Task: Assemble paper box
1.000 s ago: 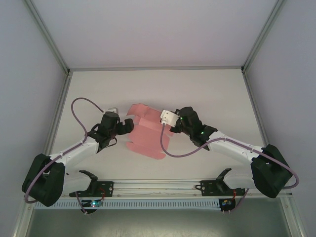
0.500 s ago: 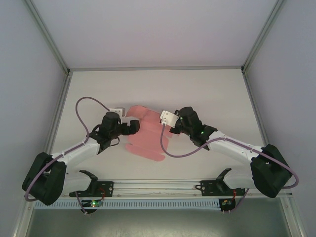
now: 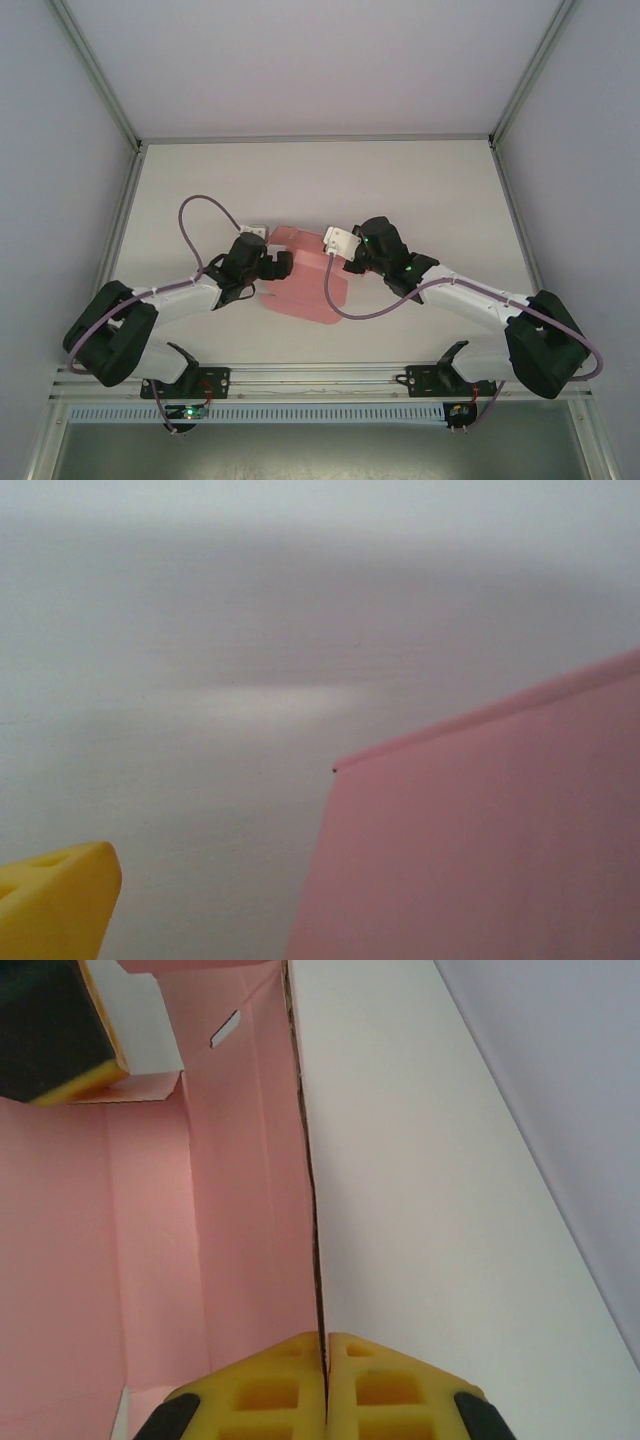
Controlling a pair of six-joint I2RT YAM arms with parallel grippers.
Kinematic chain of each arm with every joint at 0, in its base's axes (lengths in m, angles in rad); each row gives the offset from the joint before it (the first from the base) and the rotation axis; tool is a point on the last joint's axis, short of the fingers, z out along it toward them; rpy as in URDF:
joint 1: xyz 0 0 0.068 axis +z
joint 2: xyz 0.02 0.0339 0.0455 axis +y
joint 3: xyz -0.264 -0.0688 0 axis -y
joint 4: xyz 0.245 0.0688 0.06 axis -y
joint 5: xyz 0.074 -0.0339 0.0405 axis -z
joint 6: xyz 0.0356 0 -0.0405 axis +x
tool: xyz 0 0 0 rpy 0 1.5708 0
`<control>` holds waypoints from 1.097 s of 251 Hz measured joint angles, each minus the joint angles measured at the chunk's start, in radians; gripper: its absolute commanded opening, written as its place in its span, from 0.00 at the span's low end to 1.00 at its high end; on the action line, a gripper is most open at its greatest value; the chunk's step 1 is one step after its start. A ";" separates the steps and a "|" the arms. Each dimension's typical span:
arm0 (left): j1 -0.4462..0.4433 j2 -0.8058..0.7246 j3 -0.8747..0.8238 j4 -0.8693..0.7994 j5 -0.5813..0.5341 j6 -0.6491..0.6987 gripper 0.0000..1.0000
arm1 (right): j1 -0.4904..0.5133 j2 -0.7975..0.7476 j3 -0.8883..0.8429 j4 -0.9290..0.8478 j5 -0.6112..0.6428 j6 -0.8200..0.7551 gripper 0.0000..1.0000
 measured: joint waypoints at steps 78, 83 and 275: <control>-0.082 0.091 0.075 -0.018 -0.196 -0.061 1.00 | 0.001 0.036 0.020 -0.001 0.027 0.000 0.00; -0.084 0.092 0.078 -0.021 -0.200 -0.064 1.00 | 0.001 0.038 0.021 0.000 0.031 0.000 0.00; -0.075 -0.365 0.037 -0.460 -0.355 -0.200 1.00 | 0.122 0.215 0.093 0.089 0.405 -0.311 0.00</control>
